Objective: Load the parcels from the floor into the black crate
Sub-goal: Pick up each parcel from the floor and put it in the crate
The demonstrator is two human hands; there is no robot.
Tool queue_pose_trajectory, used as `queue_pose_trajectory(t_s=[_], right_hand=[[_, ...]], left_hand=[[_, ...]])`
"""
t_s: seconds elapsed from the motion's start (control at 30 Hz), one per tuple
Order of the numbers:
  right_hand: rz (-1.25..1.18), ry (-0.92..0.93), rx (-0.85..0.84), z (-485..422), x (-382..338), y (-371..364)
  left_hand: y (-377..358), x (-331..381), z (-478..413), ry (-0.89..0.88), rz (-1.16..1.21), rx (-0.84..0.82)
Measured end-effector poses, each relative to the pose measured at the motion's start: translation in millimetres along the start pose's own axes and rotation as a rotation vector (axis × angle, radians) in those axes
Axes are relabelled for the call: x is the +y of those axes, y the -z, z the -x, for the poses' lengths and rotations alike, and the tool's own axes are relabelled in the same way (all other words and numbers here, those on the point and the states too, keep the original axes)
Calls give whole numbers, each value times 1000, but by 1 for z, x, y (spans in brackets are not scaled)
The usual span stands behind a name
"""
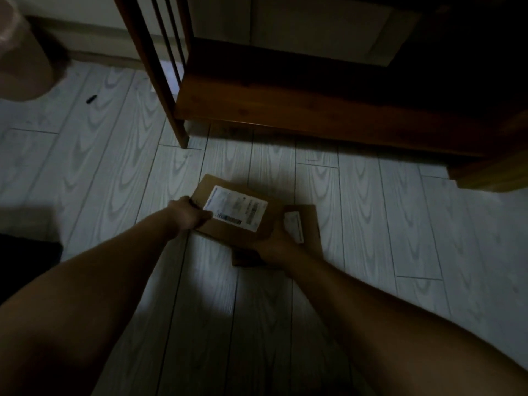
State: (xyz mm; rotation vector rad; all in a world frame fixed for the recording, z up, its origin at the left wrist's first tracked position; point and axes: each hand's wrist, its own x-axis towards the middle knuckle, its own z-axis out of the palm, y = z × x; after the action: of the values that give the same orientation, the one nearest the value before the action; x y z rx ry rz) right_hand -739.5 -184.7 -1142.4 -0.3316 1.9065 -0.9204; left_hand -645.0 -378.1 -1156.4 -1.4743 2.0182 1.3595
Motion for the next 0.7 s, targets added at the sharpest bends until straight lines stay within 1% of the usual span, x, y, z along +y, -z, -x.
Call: queue_pose_trajectory(t_s=[0.03,0.1,0.23,0.33,0.47,0.6,0.7], right_hand=[[-17,7,31,2,-3,3],[-15,-34,90,15,-17,10],[38,-41,151,79,-76,26],[88,-2,172,151,-144,45],[123,33,201,272,-250,68],[88,110,204,388,-345,86],[68,195,193,461,-397,95]], left_hand=[[1,-2,6,7,6,11],[6,-1,30,13,133,-6],[43,24,113,-9,313,5],[89,58,197,-51,321,56],[164,109,325,-120,328,87],[248,151,444,-178,334,89],[300,175,519,-229,313,98]])
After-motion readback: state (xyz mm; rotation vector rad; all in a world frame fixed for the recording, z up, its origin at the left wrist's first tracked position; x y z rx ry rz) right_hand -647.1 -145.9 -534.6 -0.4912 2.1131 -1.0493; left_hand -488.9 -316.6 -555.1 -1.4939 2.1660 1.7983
